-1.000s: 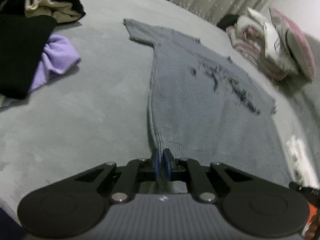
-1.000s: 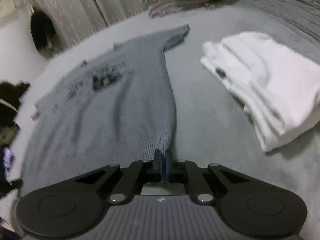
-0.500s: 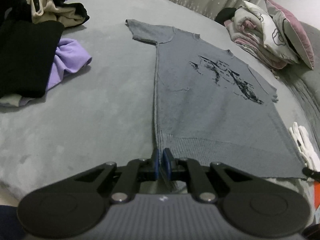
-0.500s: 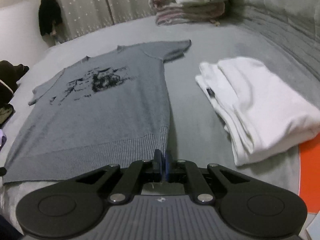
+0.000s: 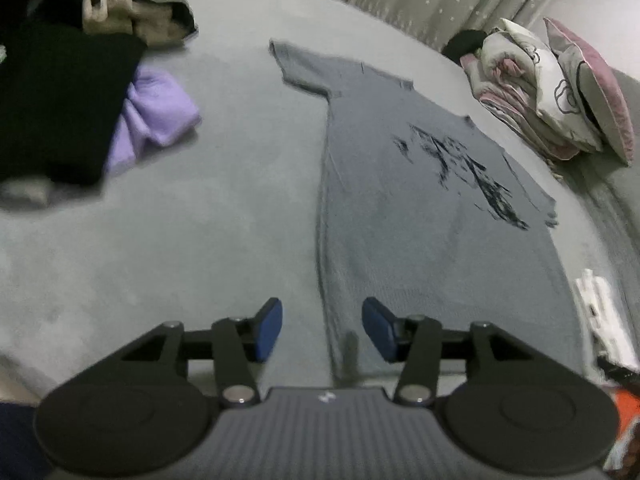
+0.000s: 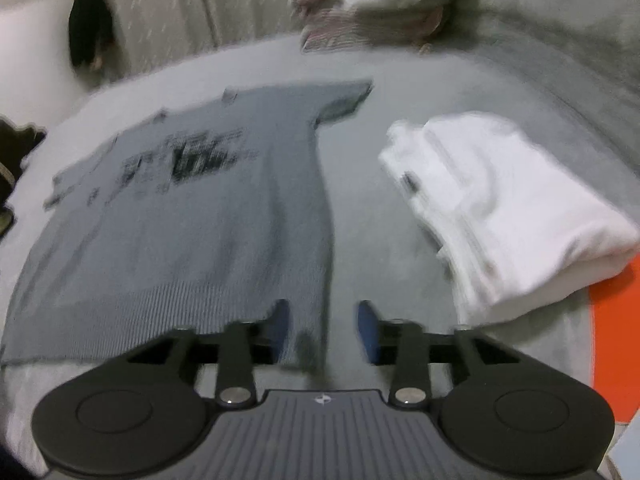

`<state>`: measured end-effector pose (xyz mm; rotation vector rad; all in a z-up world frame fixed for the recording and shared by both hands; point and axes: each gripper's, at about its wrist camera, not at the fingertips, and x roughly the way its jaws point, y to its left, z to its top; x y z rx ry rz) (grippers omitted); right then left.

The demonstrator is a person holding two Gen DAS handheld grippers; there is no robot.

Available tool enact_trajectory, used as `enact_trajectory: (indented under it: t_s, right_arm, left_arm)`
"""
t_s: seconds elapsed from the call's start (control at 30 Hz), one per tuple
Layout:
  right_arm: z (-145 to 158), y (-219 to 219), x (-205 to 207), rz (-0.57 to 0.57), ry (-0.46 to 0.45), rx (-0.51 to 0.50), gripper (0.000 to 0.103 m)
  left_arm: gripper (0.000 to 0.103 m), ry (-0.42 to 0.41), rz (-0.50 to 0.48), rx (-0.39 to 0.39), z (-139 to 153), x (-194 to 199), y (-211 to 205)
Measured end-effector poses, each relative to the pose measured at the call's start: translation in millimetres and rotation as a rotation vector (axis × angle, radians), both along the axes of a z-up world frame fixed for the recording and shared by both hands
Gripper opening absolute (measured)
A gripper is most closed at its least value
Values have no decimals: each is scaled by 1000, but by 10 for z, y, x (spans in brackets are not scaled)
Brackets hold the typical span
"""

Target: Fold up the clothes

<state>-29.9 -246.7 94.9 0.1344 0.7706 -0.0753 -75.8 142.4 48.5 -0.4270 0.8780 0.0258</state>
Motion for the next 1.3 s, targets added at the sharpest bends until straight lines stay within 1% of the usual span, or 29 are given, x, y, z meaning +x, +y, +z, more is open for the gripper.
enact_trajectory:
  t_s: [0.07,0.13,0.2,0.33,0.4,0.47,0.53,0.6,0.7,0.8,0.87,0.97,1.03,1.1,1.17,1.3]
  right_arm:
    - [47,16,-34,-6,-35,2,44]
    - [58,87,-43,27,-58,5,45]
    - [35,216,-40,71,-67,1,45]
    - [-113,694,-43,217,-47,-6,45]
    - [-161,1007,-77,305,-55,-50,45]
    - [-172,1318,-113,386,-77,-82,45]
    - [-165,1605,-143,458,-101,-98,45]
    - [-153,1881,-163,516,-122,-98,45]
    - [-139,2273,-167,585,-141,-82,45]
    - [-149,2688,-153,648,-152,-61,45]
    - [-165,2952,-157,704,-170,-76,44]
    - [-240,3064,-123,712,-162,-88,44]
    - [-290,3138,-100,718,-157,-96,41]
    - [-339,3213,-76,724,-151,-104,30]
    - [-389,3287,-53,730,-146,-112,25]
    - [-488,3436,-7,742,-135,-129,20]
  left_arm:
    - [46,-7,9,11,38,24,18]
    - [50,-11,17,6,70,64,39]
    - [51,-16,29,3,105,125,57]
    - [53,-31,59,-15,207,288,147]
    - [55,-33,74,-33,261,401,204]
    - [55,-26,92,-42,323,573,282]
    - [55,-25,105,-33,387,771,363]
    - [61,-23,111,-27,420,984,437]
    - [61,-6,137,-23,398,1320,562]
    - [61,1,169,-62,342,1647,748]
    - [61,-1,186,-84,303,1857,885]
    - [61,-9,212,-101,238,2187,1059]
    - [61,-15,229,-113,175,2408,1154]
    - [61,-25,235,-144,83,2597,1194]
    - [61,-34,241,-174,-9,2787,1233]
    - [61,-49,264,-171,-179,3139,1258]
